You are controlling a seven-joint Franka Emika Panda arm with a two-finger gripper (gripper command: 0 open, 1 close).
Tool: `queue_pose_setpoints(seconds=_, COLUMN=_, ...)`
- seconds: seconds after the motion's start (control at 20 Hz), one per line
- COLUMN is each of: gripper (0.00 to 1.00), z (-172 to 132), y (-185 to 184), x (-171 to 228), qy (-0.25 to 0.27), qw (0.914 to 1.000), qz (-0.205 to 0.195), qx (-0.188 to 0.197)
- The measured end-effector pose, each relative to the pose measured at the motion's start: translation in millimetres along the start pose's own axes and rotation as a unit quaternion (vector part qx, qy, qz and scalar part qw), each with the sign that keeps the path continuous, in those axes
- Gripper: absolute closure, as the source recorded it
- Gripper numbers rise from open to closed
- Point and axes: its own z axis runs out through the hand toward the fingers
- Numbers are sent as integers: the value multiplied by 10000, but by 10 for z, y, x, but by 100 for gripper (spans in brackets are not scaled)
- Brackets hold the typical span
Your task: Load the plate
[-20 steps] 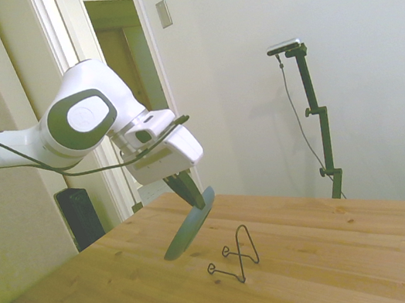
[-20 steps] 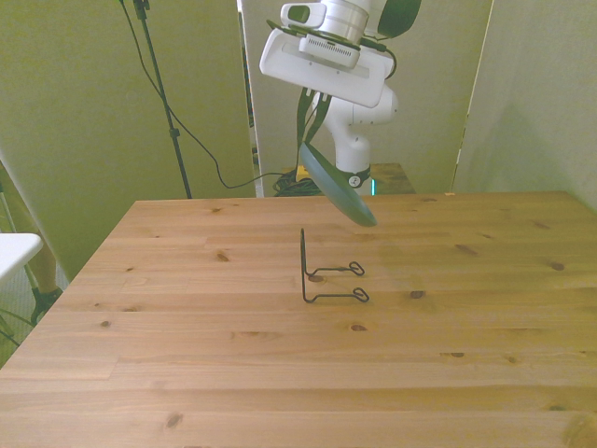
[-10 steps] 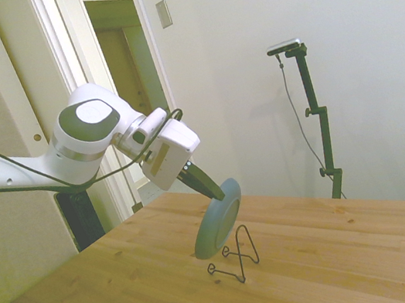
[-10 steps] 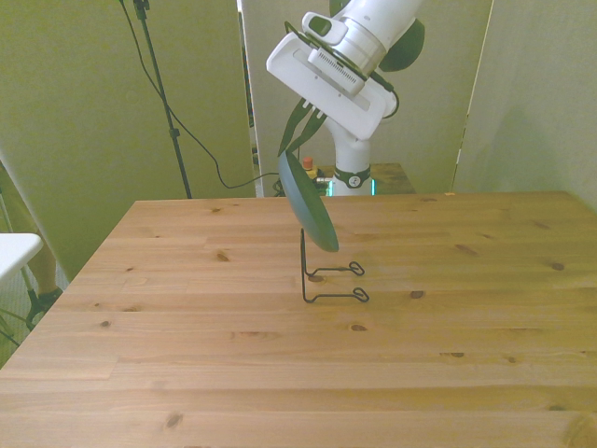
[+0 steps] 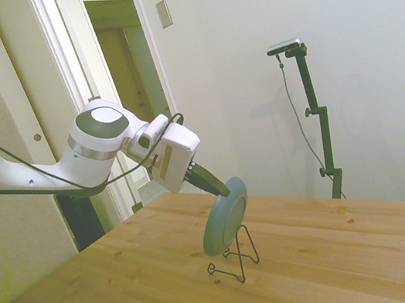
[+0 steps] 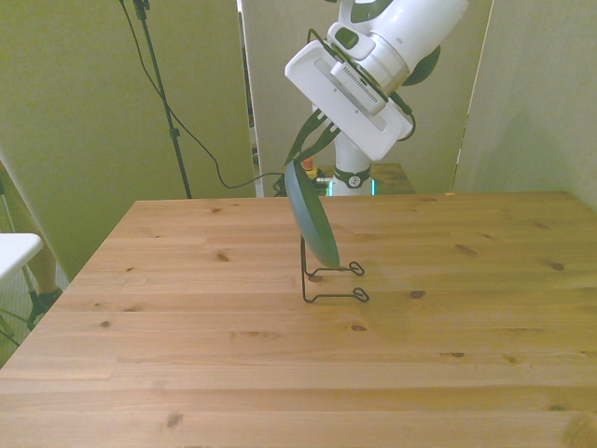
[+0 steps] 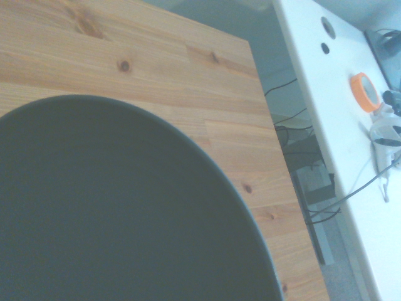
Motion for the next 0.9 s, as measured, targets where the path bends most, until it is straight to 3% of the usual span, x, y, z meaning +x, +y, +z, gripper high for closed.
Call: queue_pose_setpoints(seconds=0.9, gripper=100, z=128, y=-472, x=-276, qy=410, qw=9960, qz=-284, qx=-736)
